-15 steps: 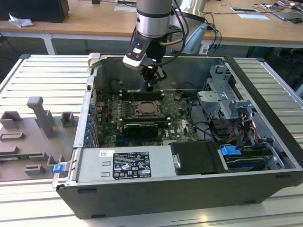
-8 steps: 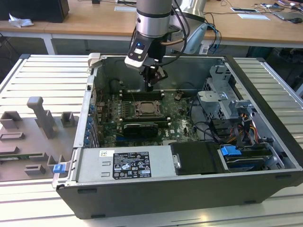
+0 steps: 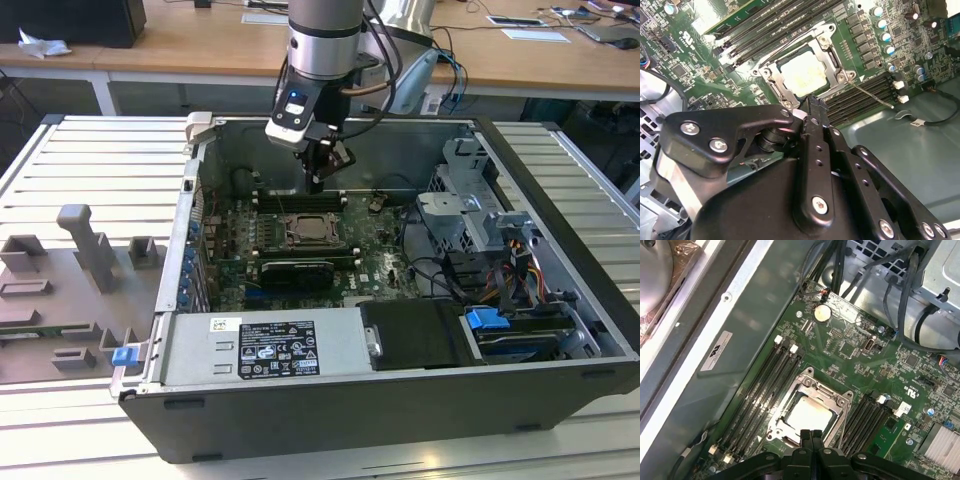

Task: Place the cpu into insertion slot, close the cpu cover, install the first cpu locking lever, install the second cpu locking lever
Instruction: 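Install the first cpu locking lever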

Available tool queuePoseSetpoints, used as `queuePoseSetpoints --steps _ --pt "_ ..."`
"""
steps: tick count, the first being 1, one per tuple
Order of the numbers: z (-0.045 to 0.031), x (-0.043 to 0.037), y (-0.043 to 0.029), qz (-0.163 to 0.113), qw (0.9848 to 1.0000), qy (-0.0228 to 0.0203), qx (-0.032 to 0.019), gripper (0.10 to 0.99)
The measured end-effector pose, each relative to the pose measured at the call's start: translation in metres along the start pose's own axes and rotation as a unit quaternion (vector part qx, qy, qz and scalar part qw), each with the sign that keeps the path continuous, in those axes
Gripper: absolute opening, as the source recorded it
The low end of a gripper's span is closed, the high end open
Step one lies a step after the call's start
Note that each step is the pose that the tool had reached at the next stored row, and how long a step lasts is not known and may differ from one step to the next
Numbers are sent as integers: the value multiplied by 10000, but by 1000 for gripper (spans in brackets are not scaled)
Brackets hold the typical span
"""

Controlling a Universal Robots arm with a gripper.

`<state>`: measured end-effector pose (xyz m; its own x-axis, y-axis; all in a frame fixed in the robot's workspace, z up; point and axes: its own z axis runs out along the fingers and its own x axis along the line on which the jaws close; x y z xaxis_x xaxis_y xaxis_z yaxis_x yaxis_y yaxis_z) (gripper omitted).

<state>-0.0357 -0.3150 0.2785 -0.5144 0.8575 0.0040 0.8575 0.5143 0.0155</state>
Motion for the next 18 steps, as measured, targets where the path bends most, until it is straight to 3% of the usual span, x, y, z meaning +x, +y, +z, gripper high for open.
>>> queuePoseSetpoints --steps 18 --pt "0 0 0 -237 9997 7 -1 106"
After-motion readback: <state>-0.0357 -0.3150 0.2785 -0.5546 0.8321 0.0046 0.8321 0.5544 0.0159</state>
